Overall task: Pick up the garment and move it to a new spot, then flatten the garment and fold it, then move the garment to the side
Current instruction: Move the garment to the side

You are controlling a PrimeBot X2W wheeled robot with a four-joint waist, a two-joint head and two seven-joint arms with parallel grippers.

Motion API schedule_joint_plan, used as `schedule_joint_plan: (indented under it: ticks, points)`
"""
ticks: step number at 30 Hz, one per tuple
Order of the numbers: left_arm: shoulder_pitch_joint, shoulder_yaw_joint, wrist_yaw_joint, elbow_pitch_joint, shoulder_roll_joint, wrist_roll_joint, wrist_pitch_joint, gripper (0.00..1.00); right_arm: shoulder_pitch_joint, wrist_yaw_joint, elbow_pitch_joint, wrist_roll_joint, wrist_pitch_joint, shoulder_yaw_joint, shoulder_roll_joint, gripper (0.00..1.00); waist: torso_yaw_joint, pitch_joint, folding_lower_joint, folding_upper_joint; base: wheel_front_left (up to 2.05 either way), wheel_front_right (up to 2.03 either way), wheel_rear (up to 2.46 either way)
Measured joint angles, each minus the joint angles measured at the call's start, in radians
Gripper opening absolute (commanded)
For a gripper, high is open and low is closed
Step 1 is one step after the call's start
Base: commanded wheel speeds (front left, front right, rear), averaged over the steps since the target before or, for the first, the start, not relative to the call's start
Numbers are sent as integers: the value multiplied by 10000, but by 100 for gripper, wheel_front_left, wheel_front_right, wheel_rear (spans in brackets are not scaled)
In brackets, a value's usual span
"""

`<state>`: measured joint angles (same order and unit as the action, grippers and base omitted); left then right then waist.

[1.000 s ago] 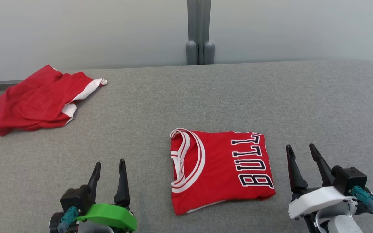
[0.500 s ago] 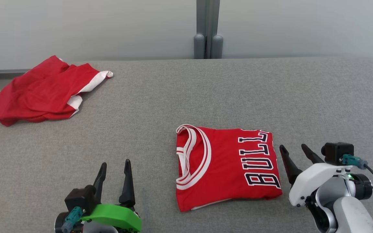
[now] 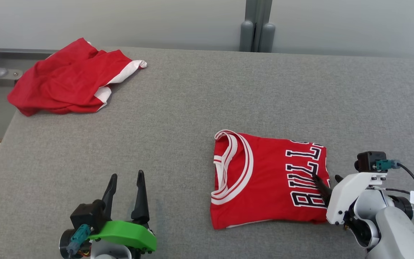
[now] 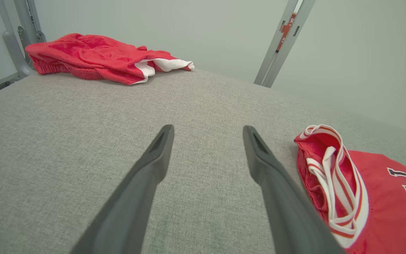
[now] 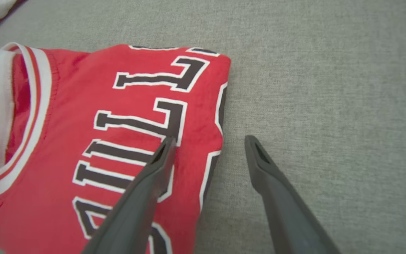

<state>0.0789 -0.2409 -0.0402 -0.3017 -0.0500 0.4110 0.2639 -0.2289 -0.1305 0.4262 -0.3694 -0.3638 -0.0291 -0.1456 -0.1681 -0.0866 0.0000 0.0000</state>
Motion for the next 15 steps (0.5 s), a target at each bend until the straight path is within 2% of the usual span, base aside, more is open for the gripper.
schedule_joint_plan:
  ticks: [6, 8, 9, 10, 15]
  points:
    - [39, 111, 0, 29, 0, -96, 0, 100, -380, 0, 759, -414, -282, -378, -119, 100, -162, -132, 0, 0, 0, 0, 0]
    - [49, 148, 2, 42, 0, -167, 0, 100, -562, 0, 959, -531, -307, -506, -155, 45, -132, -171, 0, 0, 0, 0, 0]
    - [57, 144, 6, 46, 0, -173, 0, 100, -640, 0, 1032, -560, -303, -566, -176, 10, -113, -189, 0, 0, 0, 0, 0]
    - [70, 140, 12, 54, 2, -176, 0, 100, -723, 0, 1104, -575, -215, -629, -213, 0, -87, -215, 0, 0, 0, 0, 0]
    - [163, 176, 44, 121, 0, -359, 0, 100, -1247, -12, 1290, -593, 337, -796, -401, 0, 167, -340, 0, 0, 0, 0, 0]
